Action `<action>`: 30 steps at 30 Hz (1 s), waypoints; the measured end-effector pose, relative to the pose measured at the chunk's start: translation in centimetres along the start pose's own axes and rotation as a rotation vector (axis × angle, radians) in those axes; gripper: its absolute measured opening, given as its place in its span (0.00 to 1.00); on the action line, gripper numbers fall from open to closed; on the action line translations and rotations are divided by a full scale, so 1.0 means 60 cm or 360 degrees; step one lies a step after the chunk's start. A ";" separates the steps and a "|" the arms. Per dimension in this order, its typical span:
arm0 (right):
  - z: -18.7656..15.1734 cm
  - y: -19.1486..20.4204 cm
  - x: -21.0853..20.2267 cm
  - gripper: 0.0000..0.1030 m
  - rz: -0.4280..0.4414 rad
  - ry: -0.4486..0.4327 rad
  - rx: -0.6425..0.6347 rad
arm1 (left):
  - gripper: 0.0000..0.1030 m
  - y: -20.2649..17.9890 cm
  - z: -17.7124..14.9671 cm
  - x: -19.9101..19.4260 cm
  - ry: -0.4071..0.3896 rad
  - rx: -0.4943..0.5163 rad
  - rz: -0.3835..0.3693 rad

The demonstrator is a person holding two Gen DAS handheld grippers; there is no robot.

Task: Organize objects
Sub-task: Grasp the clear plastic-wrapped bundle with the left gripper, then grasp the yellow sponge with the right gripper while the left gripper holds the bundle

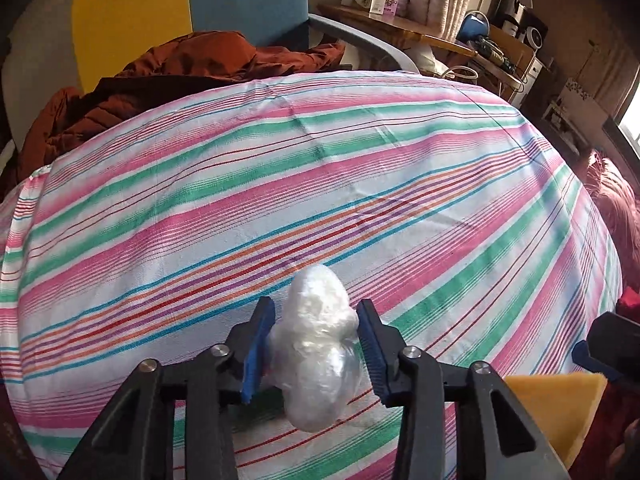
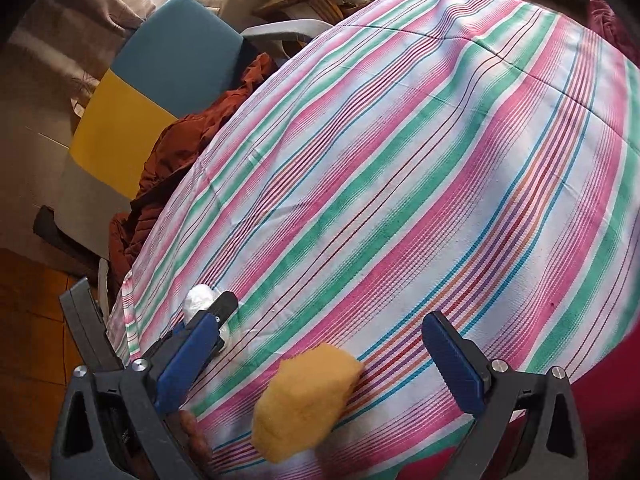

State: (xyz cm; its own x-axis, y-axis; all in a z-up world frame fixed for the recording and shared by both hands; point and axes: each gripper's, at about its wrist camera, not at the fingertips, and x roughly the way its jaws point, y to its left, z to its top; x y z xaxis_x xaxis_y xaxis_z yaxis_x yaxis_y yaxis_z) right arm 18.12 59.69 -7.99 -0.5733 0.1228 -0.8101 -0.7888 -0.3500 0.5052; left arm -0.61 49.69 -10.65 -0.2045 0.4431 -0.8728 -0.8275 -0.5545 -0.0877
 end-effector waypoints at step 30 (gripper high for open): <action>-0.031 0.041 0.054 0.97 -0.0186 0.0245 -0.0320 | 0.37 0.079 -0.184 -0.115 -0.0091 -0.0063 -0.0043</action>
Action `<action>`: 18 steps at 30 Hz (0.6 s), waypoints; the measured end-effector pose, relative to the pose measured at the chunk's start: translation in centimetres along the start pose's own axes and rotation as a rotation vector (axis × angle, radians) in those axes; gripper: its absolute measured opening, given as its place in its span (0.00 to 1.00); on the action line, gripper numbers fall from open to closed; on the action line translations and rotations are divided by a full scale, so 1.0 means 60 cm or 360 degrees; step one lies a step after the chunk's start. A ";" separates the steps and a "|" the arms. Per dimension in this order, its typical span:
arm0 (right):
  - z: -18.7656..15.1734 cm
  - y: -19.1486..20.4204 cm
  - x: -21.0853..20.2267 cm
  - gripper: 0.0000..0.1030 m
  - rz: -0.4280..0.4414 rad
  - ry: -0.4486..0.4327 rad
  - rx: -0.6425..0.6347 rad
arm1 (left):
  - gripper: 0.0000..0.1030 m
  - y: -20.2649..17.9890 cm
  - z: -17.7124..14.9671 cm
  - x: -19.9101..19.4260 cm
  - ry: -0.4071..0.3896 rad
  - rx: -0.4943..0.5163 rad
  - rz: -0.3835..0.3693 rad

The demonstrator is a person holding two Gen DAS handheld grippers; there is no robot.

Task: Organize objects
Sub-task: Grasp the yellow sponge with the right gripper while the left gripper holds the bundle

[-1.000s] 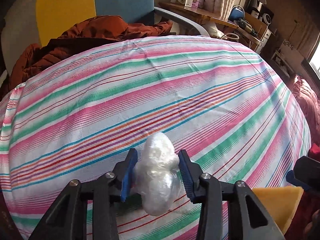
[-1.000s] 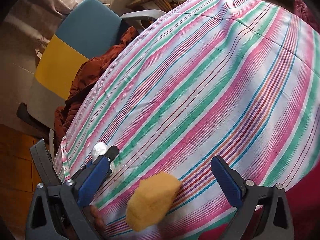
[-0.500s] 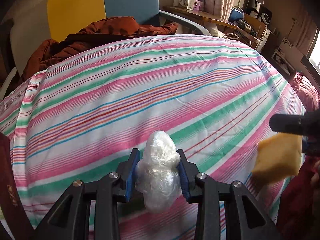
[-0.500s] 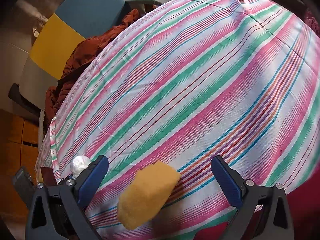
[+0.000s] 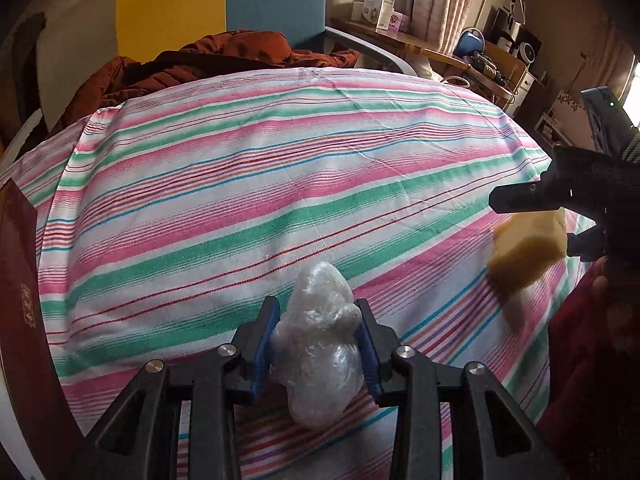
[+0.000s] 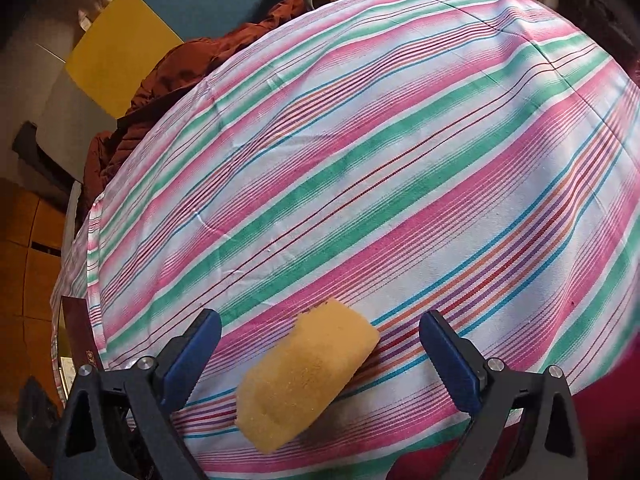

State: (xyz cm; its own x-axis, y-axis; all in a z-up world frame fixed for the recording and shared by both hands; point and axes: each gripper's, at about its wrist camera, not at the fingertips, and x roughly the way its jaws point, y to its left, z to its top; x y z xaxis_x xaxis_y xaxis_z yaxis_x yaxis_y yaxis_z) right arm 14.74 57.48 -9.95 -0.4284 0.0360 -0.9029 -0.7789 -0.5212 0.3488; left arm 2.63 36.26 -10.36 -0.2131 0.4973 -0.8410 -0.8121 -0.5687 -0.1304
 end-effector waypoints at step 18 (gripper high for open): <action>-0.011 0.025 0.008 0.54 -0.0033 0.0033 -0.0184 | 0.37 0.002 -0.015 -0.004 -0.0056 0.0042 -0.0002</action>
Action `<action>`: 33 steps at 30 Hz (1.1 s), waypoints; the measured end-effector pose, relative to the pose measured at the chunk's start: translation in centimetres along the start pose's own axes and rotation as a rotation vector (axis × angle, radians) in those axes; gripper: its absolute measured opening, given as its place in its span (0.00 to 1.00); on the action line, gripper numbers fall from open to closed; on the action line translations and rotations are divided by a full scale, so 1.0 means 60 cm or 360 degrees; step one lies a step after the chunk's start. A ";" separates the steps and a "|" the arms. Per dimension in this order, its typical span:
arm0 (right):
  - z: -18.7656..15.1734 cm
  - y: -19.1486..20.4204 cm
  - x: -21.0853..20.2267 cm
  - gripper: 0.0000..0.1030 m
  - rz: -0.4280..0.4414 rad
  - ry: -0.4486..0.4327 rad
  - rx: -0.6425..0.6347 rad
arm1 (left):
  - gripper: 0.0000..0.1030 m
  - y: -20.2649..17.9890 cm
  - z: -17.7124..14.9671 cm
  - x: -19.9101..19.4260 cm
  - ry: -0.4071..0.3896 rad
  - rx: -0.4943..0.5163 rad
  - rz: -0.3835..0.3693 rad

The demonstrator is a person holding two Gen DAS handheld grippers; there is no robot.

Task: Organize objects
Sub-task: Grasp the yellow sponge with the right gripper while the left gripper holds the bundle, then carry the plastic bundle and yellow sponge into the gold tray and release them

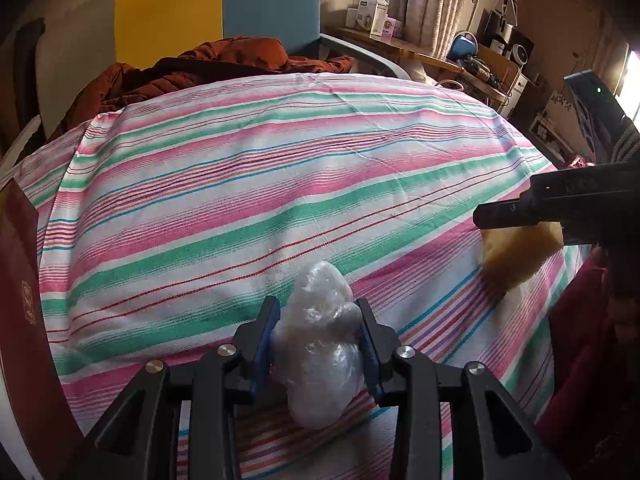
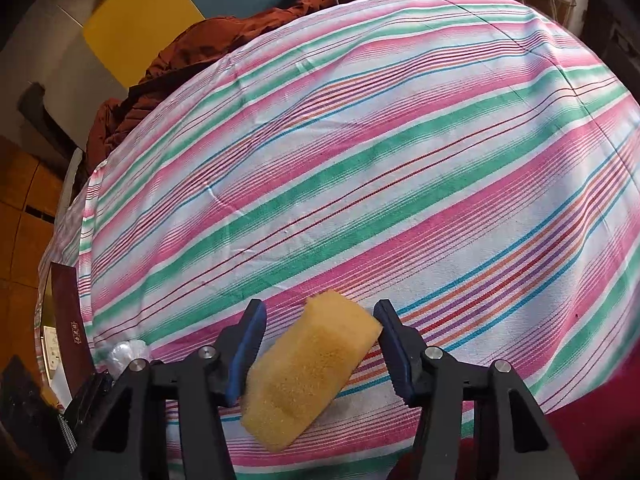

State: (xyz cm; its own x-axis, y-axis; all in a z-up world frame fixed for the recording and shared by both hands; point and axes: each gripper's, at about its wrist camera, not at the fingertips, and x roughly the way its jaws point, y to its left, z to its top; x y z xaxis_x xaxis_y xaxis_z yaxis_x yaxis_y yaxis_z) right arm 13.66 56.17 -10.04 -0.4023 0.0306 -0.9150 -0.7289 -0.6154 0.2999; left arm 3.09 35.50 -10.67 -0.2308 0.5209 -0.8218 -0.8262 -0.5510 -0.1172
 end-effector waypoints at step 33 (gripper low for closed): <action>-0.017 0.080 -0.001 0.53 -0.0036 -0.0097 -0.0422 | 0.34 0.034 -0.007 -0.193 -0.0306 -0.0058 0.0153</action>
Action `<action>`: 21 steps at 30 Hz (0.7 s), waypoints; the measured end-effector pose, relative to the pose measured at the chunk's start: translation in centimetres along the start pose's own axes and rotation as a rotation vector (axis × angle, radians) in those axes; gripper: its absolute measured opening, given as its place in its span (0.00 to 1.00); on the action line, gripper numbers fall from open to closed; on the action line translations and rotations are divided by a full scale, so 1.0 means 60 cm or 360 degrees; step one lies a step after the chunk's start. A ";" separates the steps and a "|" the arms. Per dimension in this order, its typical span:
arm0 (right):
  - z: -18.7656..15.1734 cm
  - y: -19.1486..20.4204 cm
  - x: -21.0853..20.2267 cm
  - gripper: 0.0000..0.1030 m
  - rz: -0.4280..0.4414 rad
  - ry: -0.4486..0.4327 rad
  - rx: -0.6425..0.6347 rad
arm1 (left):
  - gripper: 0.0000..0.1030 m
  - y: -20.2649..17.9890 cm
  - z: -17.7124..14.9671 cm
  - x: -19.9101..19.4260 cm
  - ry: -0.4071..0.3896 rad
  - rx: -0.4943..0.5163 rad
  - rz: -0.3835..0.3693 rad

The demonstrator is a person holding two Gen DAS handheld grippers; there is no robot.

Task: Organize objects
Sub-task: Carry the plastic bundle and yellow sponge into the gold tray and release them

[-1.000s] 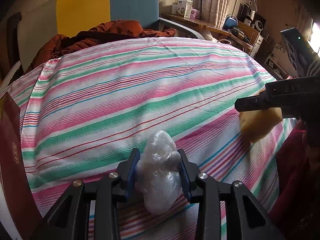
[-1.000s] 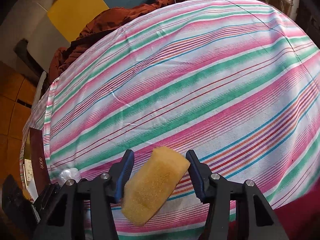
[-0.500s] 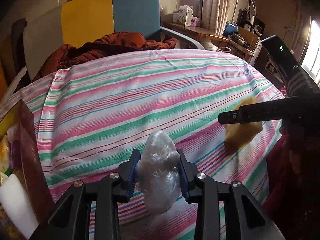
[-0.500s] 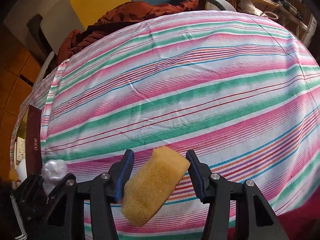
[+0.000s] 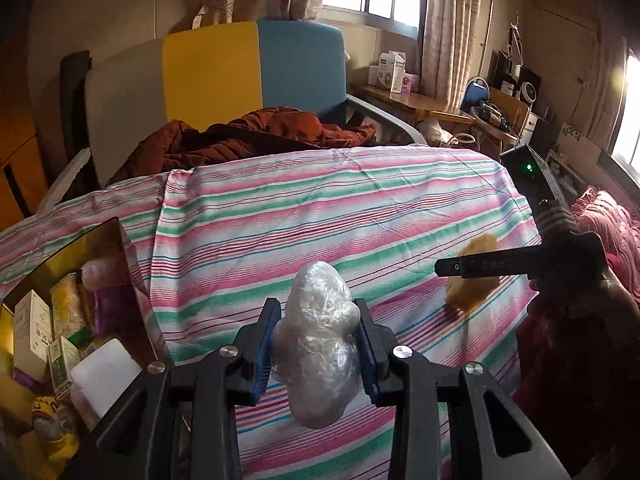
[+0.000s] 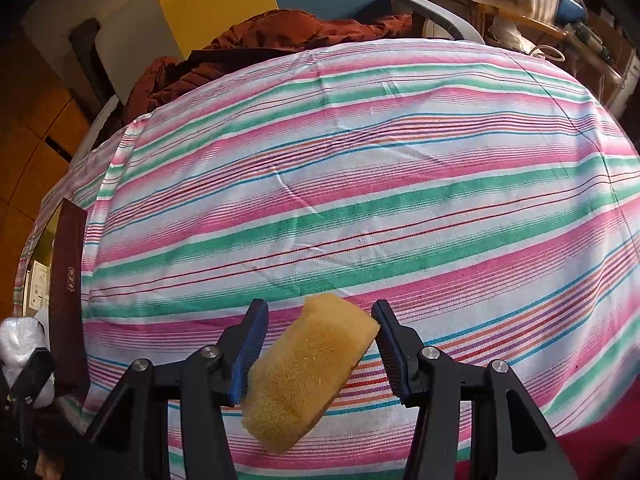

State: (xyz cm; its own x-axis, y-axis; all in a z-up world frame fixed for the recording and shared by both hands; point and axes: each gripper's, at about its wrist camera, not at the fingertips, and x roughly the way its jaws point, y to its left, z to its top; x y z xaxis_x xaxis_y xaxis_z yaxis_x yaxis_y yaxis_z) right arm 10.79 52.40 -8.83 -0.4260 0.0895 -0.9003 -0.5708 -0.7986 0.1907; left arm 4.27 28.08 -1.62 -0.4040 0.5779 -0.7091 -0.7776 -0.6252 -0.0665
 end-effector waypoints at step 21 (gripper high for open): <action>0.000 0.014 -0.016 0.46 0.0020 -0.0077 -0.0053 | 0.35 0.108 -0.032 -0.080 -0.0077 -0.0229 0.0084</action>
State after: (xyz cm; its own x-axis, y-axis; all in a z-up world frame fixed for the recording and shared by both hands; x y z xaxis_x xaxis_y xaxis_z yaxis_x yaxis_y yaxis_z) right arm 10.73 51.63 -7.80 -0.4666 0.1073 -0.8779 -0.5418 -0.8193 0.1878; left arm 2.12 20.22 0.00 -0.4680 0.5644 -0.6800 -0.6789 -0.7222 -0.1322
